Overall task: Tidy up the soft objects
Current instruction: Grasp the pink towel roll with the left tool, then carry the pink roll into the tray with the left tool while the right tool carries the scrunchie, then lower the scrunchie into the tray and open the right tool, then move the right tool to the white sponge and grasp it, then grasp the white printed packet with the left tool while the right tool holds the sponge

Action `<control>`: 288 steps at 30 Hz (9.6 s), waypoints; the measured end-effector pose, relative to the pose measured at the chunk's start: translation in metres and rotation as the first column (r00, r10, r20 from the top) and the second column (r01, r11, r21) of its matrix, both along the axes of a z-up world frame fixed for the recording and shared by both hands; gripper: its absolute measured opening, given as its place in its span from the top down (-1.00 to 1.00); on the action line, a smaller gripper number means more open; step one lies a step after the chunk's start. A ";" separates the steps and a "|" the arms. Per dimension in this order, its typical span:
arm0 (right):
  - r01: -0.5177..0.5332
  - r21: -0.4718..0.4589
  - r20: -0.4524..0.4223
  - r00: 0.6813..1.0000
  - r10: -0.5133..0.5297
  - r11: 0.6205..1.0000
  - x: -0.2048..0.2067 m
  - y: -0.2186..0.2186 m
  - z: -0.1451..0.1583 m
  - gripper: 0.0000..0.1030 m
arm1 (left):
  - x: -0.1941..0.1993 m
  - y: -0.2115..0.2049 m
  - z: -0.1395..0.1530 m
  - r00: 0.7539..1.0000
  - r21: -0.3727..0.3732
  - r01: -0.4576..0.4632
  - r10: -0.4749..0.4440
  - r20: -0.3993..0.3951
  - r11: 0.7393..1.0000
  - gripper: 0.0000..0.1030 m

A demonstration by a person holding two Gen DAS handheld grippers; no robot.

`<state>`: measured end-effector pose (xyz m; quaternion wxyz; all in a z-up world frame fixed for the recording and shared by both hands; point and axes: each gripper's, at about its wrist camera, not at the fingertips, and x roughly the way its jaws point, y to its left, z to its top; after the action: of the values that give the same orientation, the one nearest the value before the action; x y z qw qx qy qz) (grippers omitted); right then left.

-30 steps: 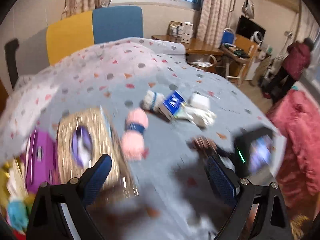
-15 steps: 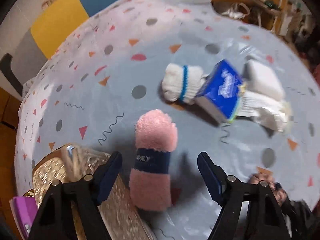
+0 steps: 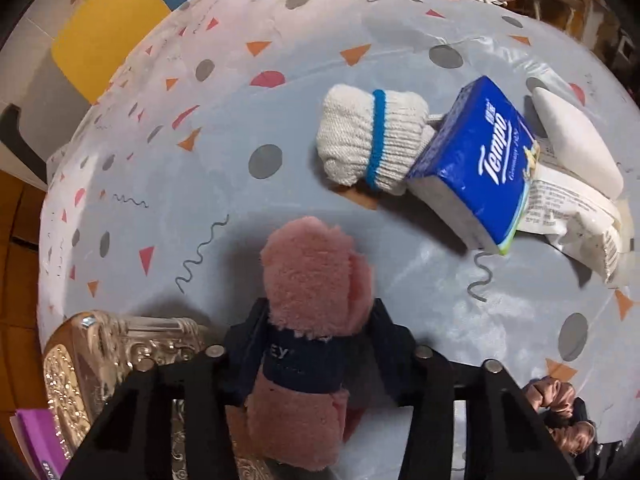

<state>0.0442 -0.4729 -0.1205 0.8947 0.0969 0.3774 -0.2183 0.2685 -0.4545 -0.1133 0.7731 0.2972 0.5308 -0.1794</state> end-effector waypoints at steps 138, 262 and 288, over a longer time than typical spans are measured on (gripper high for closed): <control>-0.780 0.121 -0.323 0.554 0.767 0.614 0.089 0.499 0.058 0.36 | -0.176 0.652 0.045 0.684 -0.589 -0.612 0.728 -0.059 0.528 -0.57; 0.340 0.274 0.141 0.911 -0.387 0.900 -0.070 -0.141 0.005 -0.14 | -0.143 0.029 0.106 0.985 -0.519 -0.010 -0.080 -0.151 0.855 -0.95; 0.345 0.256 0.179 0.901 -0.396 0.903 -0.071 -0.144 0.000 -0.15 | -0.121 -0.071 0.012 0.968 -0.415 0.008 -0.111 -0.226 0.910 -0.38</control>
<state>-0.0267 -0.6171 -0.1204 0.8574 0.2892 0.2689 -0.3300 0.1479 -0.5254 -0.1015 0.7411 0.1201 0.5629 -0.3457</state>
